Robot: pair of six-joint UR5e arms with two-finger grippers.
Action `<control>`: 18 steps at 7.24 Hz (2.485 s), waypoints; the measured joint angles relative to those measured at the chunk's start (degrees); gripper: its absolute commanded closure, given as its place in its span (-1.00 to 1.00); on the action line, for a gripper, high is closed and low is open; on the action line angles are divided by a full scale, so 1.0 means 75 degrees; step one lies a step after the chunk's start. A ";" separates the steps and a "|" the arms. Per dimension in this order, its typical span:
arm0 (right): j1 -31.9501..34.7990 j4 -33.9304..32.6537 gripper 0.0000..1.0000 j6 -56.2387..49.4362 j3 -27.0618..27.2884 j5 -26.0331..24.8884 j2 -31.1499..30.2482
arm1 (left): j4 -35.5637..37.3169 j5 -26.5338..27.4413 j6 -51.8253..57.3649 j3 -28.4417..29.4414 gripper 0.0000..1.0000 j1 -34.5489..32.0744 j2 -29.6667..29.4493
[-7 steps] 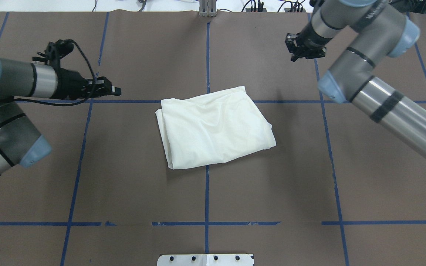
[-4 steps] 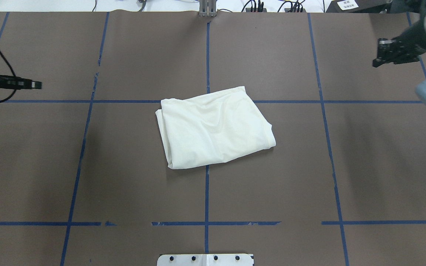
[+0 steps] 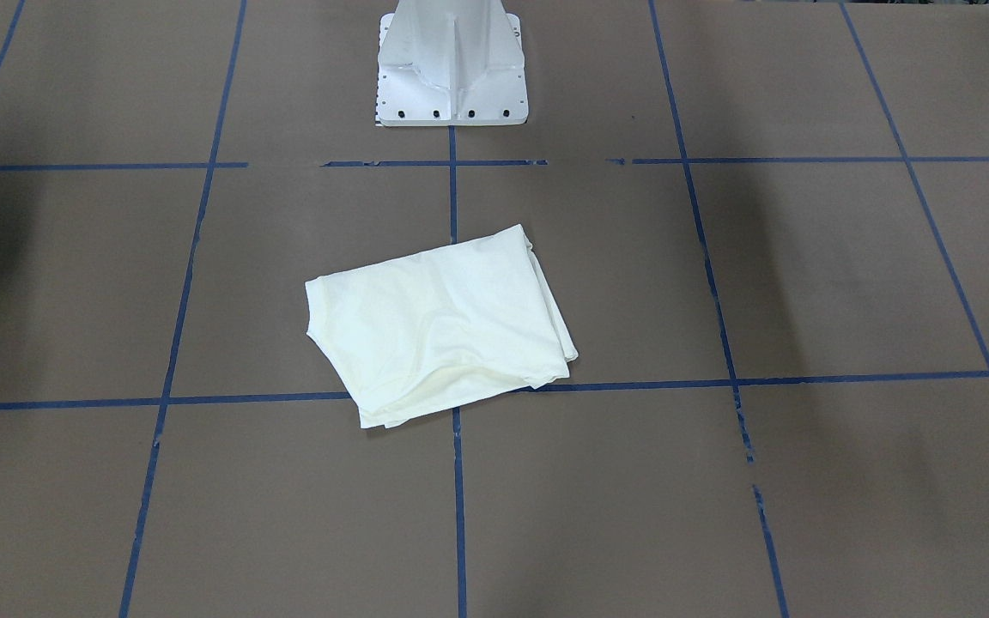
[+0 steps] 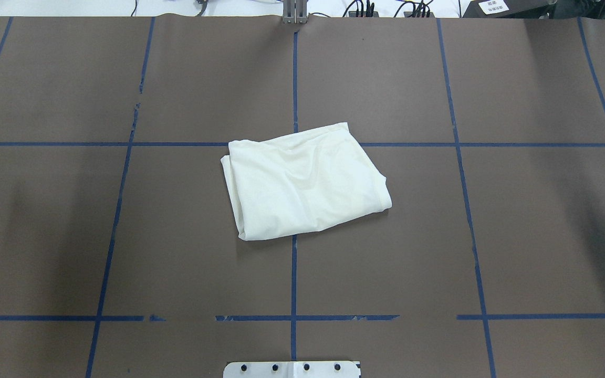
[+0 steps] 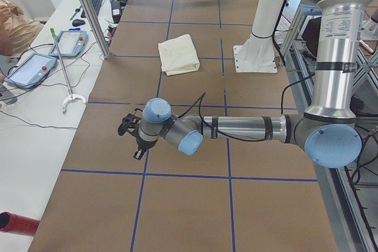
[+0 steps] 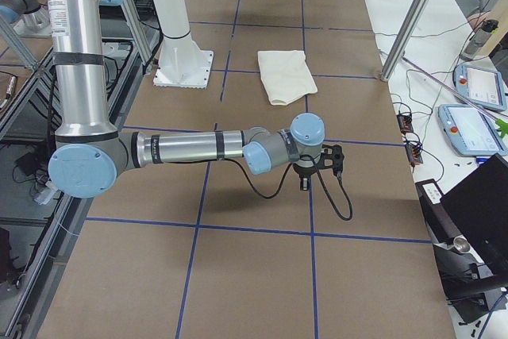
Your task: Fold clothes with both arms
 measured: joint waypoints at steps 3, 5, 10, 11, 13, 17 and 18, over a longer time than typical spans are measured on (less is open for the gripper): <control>0.0252 -0.2316 1.00 -0.1337 0.1012 0.0123 -0.0107 | 0.1792 -0.0915 0.0529 -0.0212 1.00 -0.0311 -0.0024; 0.0346 -0.3056 1.00 -0.2127 0.1206 0.0079 -0.0135 | 0.2498 -0.1025 0.0540 -0.0428 1.00 -0.0458 -0.0023; 0.0358 -0.3166 -1.00 -0.2208 0.1208 -0.0044 -0.0175 | 0.2825 -0.1069 0.0488 -0.1112 -1.00 -0.0511 0.0423; 0.0355 -0.3157 -1.00 -0.2205 0.1197 -0.0050 -0.0172 | 0.2813 -0.1072 0.0489 -0.1150 -1.00 -0.0509 0.0454; 0.0354 -0.3145 -1.00 -0.2204 0.1178 -0.0054 -0.0170 | 0.2806 -0.1071 0.0525 -0.1151 -1.00 -0.0511 0.0490; 0.0349 -0.3134 -1.00 -0.2196 0.1106 -0.0020 -0.0167 | 0.2266 -0.1028 0.0553 -0.1278 -1.00 -0.0518 0.0502; 0.0346 -0.3136 -1.00 -0.2190 0.1048 -0.0015 -0.0149 | 0.2172 -0.1039 0.0596 -0.1297 -1.00 -0.0527 0.0540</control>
